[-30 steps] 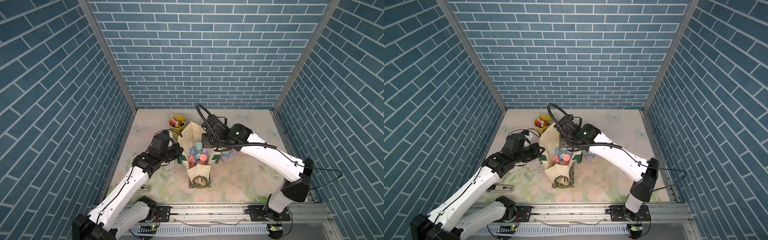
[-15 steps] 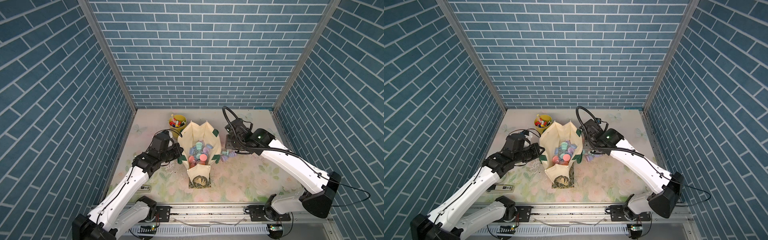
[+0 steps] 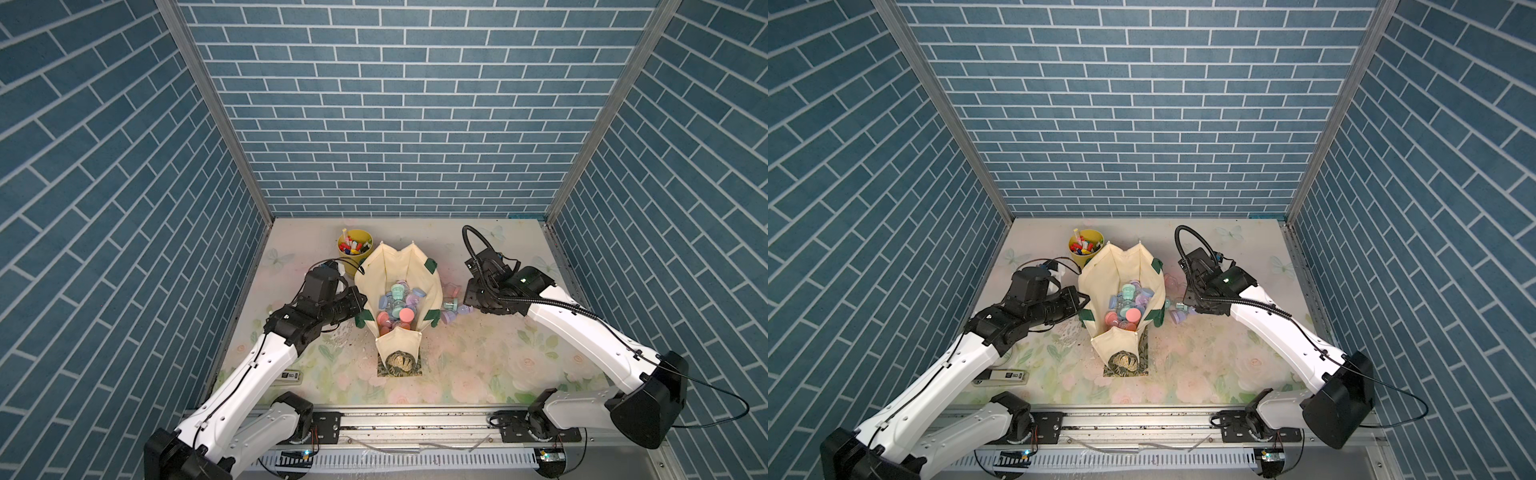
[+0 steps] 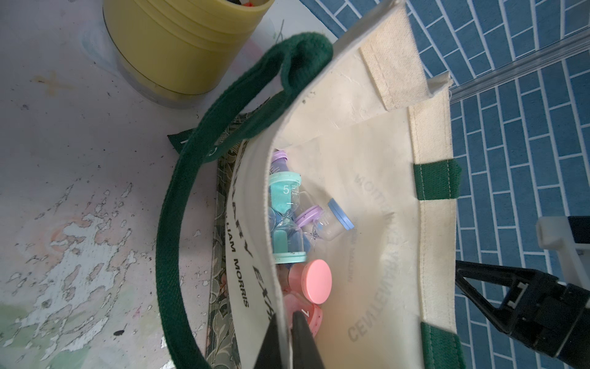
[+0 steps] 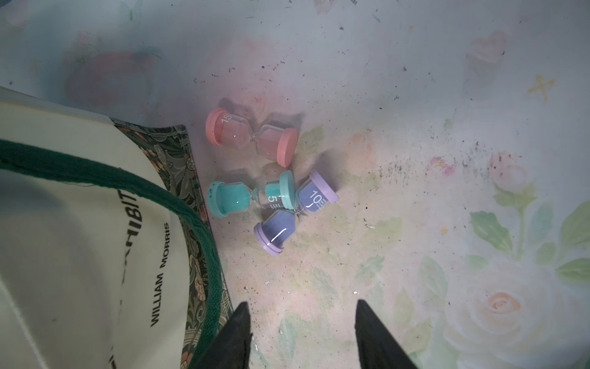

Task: Put the hourglass into the canvas bag
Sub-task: Pick up the hourglass from the center of the board.

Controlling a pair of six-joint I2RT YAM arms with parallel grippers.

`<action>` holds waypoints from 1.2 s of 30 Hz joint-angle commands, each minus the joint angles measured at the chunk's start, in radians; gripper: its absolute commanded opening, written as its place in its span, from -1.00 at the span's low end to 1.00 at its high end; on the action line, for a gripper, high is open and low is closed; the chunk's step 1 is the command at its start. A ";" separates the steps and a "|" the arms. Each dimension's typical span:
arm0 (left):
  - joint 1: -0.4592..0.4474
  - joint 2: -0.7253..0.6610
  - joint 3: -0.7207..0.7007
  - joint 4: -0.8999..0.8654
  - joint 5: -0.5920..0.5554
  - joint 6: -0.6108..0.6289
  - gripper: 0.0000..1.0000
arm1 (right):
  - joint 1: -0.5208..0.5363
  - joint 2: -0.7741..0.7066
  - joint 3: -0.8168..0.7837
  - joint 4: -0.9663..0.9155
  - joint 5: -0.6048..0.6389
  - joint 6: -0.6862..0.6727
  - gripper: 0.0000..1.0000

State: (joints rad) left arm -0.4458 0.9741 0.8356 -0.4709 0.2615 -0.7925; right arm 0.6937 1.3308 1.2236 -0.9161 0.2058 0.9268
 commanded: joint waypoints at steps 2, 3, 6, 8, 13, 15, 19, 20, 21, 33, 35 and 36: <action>-0.005 -0.012 0.017 -0.009 -0.007 0.017 -0.78 | -0.026 0.036 -0.010 0.039 -0.083 -0.024 0.07; -0.005 -0.012 0.019 -0.009 -0.008 0.018 -0.77 | -0.031 0.039 -0.017 0.050 -0.102 -0.036 0.08; -0.005 -0.012 0.021 -0.010 -0.009 0.020 -0.71 | -0.042 0.042 -0.036 0.072 -0.138 -0.043 0.10; -0.005 -0.015 0.022 -0.012 -0.011 0.020 -0.67 | -0.043 0.045 -0.047 0.082 -0.146 -0.038 0.10; -0.004 -0.015 0.019 -0.014 -0.013 0.022 -0.68 | -0.043 0.059 -0.080 0.093 -0.135 -0.004 0.10; -0.004 -0.019 0.017 -0.014 -0.015 0.023 -0.70 | -0.044 0.065 -0.097 0.102 -0.135 0.008 0.12; -0.004 -0.023 0.017 -0.015 -0.015 0.023 -0.70 | -0.043 0.085 -0.127 0.130 -0.144 0.037 0.14; -0.005 -0.023 0.019 -0.017 -0.016 0.023 -0.70 | -0.043 0.095 -0.128 0.132 -0.145 0.041 0.14; -0.005 -0.023 0.020 -0.017 -0.016 0.024 -0.70 | -0.043 0.106 -0.130 0.136 -0.145 0.048 0.15; -0.004 -0.023 0.019 -0.018 -0.018 0.030 -0.71 | -0.046 0.261 -0.103 0.210 -0.127 0.090 0.23; -0.004 -0.022 0.020 -0.017 -0.018 0.030 -0.71 | -0.048 0.291 -0.096 0.224 -0.128 0.088 0.23; -0.005 -0.021 0.020 -0.017 -0.017 0.030 -0.71 | -0.049 0.306 -0.091 0.231 -0.129 0.086 0.23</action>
State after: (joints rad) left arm -0.4458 0.9619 0.8356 -0.4744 0.2543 -0.7769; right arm 0.6510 1.6081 1.1027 -0.7136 0.0666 0.9718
